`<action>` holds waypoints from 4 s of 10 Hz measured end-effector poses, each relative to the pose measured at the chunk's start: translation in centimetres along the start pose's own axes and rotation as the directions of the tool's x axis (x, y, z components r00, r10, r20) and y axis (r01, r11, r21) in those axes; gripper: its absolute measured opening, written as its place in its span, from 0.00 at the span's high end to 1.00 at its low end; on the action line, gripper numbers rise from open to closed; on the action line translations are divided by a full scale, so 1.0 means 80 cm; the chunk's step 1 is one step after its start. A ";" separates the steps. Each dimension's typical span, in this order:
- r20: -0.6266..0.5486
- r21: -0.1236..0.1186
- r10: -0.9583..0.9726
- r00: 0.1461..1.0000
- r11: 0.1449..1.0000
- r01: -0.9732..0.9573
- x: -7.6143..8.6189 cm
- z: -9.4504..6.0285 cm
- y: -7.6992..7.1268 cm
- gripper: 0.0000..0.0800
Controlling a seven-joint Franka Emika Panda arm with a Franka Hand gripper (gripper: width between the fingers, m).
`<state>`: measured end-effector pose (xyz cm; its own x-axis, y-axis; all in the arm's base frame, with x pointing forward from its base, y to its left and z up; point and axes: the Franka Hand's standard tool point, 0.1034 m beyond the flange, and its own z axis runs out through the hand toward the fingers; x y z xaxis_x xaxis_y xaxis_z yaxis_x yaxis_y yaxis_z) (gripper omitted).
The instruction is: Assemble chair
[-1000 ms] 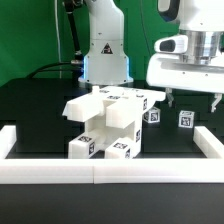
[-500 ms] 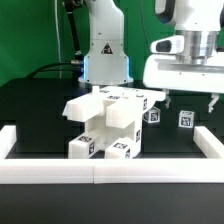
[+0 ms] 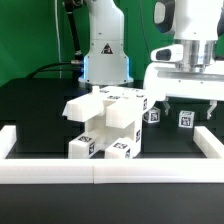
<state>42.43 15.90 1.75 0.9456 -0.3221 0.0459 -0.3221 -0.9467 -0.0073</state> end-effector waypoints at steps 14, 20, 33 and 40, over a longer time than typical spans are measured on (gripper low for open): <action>0.026 -0.016 -0.036 0.999 0.999 0.036 0.002 -0.005 0.006 0.64; 0.094 0.027 -0.061 0.994 0.998 0.059 0.077 -0.102 0.034 0.64; 0.027 0.044 -0.204 0.979 0.978 0.203 0.177 -0.144 0.091 0.64; -0.009 0.017 -0.337 0.941 0.941 0.337 0.219 -0.134 0.116 0.64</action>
Offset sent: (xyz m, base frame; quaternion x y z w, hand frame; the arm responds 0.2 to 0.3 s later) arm -0.0091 0.0020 -0.0079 -0.0051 0.0039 0.0001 1.0000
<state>55.52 1.52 13.19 0.9984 0.0162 0.0547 0.0167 -0.9998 -0.0087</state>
